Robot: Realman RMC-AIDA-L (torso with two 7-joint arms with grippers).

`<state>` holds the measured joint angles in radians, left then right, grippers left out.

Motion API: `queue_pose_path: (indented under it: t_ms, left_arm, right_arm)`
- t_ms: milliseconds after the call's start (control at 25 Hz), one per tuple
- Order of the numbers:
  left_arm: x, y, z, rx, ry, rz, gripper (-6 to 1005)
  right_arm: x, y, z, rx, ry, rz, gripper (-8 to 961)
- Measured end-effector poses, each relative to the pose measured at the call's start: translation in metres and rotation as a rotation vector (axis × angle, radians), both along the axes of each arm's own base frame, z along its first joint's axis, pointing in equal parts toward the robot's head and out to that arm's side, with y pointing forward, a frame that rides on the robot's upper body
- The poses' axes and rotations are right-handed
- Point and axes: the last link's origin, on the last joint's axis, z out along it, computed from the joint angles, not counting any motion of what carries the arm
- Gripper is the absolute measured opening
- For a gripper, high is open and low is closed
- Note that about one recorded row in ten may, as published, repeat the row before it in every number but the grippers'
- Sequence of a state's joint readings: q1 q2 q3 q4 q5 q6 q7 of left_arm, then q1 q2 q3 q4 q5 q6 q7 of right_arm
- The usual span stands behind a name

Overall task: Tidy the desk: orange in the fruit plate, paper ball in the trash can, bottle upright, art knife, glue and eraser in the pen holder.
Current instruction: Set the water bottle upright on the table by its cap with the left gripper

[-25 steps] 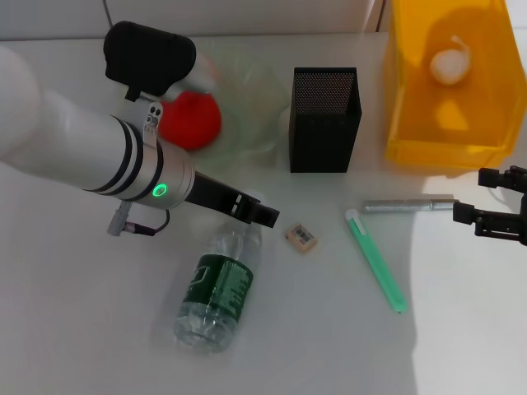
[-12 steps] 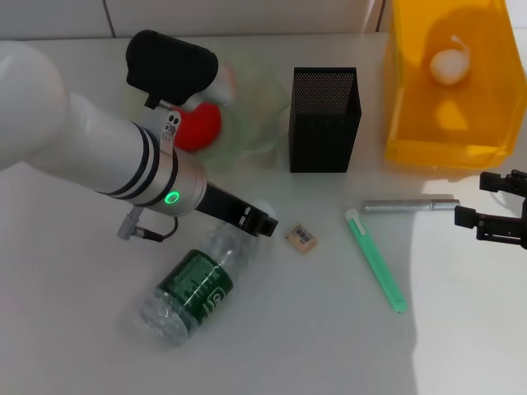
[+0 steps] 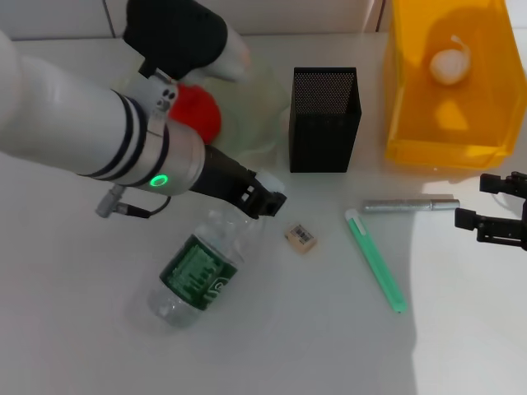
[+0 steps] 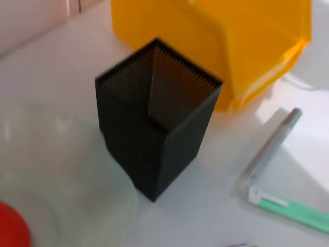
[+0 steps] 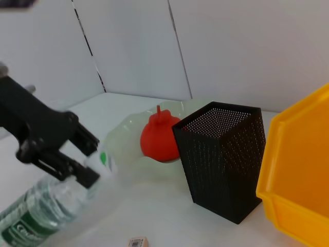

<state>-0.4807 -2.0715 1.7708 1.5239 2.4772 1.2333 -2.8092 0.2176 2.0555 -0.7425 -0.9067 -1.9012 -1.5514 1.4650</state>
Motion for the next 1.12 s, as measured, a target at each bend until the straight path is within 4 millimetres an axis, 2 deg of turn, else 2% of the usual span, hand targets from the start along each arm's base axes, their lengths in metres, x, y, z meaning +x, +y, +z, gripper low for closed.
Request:
queue_pose_path:
  t_ms: [120,280,480,1120]
  left_arm:
    - [0.005,-0.006,0.024,0.022,-0.02,-0.078,439]
    - [0.0,-0.011,0.054,0.064,-0.035,-0.088,446]
    - [-0.01,-0.012,0.078,0.099,-0.026,-0.065,454]
    - [-0.012,-0.017,0.104,0.128,0.0,-0.076,480]
  right_arm:
    - [0.0,0.0,0.0,0.001,0.0,-0.001,844]
    - [0.0,0.0,0.003,0.007,0.007,-0.01,844]
    - [-0.002,0.001,0.004,0.002,0.012,-0.011,844]
    - [-0.007,0.002,0.001,-0.018,0.031,-0.01,843]
